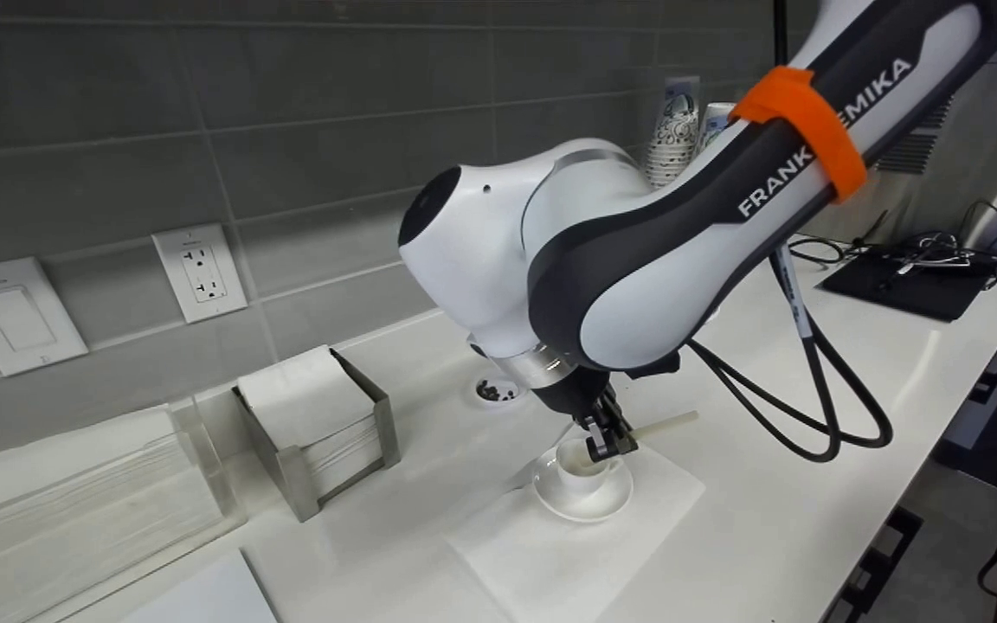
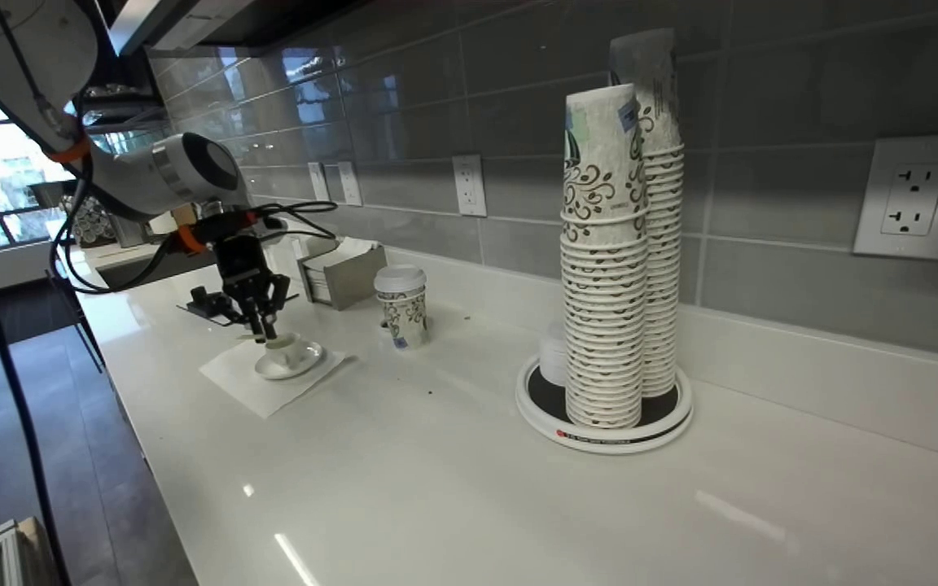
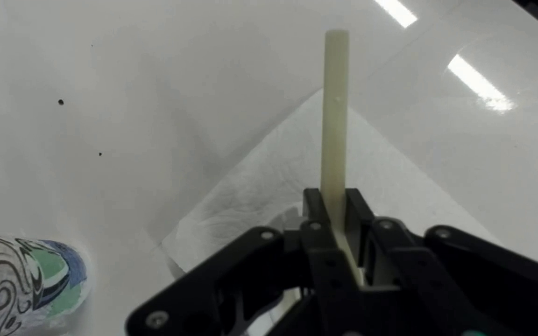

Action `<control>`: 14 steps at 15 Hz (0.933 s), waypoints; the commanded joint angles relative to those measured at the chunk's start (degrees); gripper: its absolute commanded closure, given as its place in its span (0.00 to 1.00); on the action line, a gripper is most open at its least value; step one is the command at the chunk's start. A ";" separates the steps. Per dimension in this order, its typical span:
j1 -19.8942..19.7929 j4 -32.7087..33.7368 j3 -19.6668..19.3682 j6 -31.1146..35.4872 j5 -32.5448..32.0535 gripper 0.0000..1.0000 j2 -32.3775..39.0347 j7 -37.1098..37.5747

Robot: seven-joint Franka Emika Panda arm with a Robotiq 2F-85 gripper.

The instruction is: Put the spoon into the white cup

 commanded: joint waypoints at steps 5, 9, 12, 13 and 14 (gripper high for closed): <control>2.04 5.52 -1.08 -5.42 -1.26 0.46 3.44 -1.56; 2.43 7.07 -1.14 -6.29 -1.48 0.25 4.04 -1.82; 2.52 7.84 -1.18 -7.37 -1.16 0.28 3.95 -2.01; 2.27 7.84 -1.14 -8.49 -0.15 0.20 3.24 -2.15; 1.26 6.89 -0.68 -8.84 2.22 0.08 0.96 -3.47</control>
